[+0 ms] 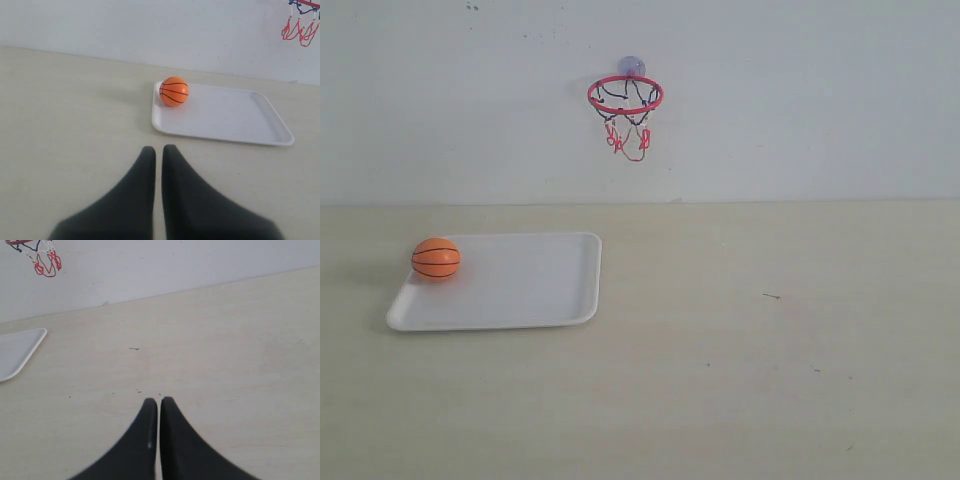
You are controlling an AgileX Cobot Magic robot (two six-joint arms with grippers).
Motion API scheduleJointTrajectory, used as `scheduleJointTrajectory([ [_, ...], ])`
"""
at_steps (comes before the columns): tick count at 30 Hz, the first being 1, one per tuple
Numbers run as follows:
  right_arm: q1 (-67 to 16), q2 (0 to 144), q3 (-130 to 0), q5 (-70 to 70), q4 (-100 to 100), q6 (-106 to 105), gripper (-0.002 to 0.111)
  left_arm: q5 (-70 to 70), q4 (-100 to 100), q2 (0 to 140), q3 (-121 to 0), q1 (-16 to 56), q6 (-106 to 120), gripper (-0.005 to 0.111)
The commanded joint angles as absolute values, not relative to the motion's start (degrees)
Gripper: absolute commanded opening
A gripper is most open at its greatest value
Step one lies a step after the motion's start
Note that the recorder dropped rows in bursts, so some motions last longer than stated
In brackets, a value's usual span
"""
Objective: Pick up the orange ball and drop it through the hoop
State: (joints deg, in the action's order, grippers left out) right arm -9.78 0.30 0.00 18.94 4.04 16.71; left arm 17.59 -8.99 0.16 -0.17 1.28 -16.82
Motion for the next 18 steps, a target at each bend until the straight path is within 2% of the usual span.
scheduleJointTrajectory([
  [1, -9.7, 0.0, 0.0, 18.5, 4.5, 16.5, 0.001, 17.4, -8.8, 0.0, 0.0, 1.1, -17.3, 0.004],
  [4, -9.7, 0.0, 0.0, 18.5, 4.5, 16.5, 0.001, 16.5, -7.7, 0.0, 0.0, 1.1, -20.5, 0.004],
  [8, -9.7, 0.0, 0.0, 18.5, 4.5, 16.5, 0.001, 12.4, -6.4, 0.0, -6.1, 1.1, -27.5, 0.004],
  [13, -9.7, 0.0, 0.0, 18.5, 4.5, 16.5, 0.001, -10.8, -6.5, 0.0, -8.4, 1.1, -29.1, 0.004],
  [18, -9.7, 0.0, 0.0, 18.5, 4.5, 16.5, 0.001, -24.7, -6.9, 0.0, -8.4, 1.1, -28.5, 0.004],
])
